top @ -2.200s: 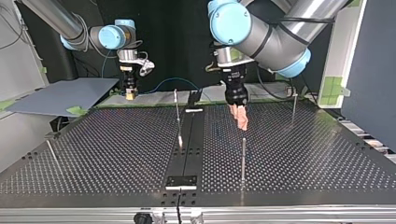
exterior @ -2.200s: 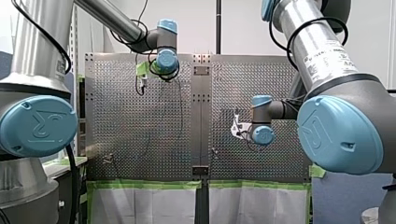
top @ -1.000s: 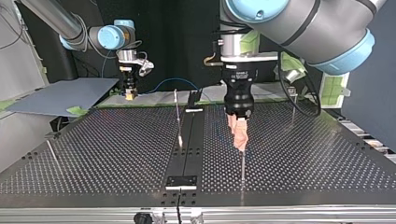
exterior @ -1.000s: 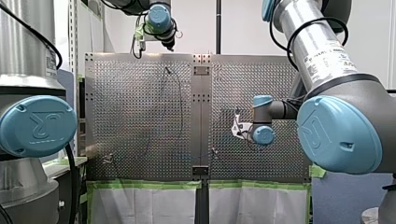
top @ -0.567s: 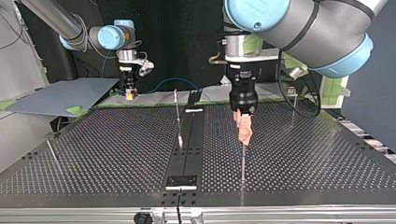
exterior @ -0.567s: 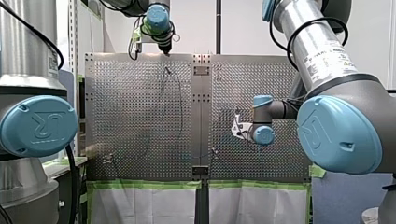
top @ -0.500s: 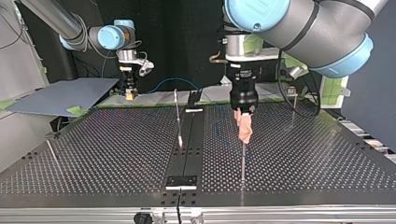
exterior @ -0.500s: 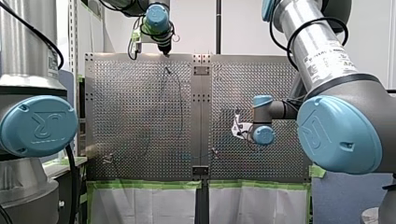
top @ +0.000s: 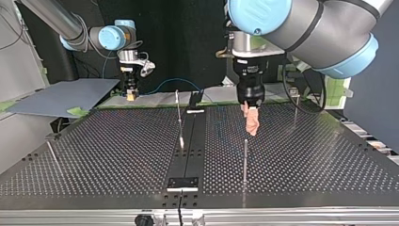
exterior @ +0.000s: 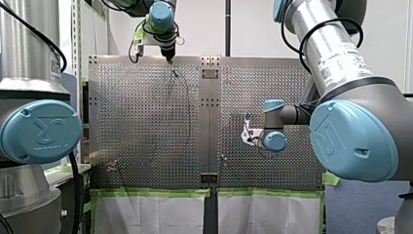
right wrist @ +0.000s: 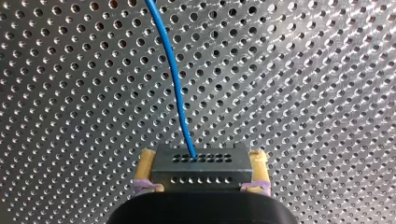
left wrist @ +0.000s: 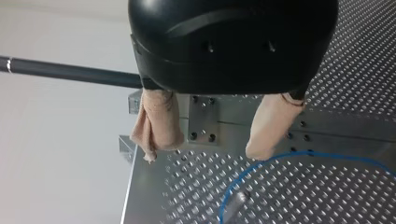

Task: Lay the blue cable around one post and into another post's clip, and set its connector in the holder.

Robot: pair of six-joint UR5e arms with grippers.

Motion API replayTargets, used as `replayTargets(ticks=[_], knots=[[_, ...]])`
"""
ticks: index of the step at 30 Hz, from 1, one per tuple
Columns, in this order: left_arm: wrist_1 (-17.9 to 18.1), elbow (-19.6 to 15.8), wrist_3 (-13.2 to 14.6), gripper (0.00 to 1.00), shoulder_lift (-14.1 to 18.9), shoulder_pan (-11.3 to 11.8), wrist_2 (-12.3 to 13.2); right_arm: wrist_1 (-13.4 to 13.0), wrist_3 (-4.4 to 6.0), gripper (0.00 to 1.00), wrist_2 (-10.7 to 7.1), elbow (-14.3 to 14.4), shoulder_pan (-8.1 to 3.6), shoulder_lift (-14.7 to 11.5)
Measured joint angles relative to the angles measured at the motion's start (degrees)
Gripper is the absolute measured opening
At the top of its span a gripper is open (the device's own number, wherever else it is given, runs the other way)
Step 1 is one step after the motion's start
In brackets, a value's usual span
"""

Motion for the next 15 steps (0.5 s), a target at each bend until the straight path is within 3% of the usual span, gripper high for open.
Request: replayTargets(ticks=[15], knots=[[-7.77, -0.10, -1.84, 1.00, 0.05, 0.98, -1.31, -0.11, -0.08, 0.00, 0.00, -0.01, -0.05, -0.03]])
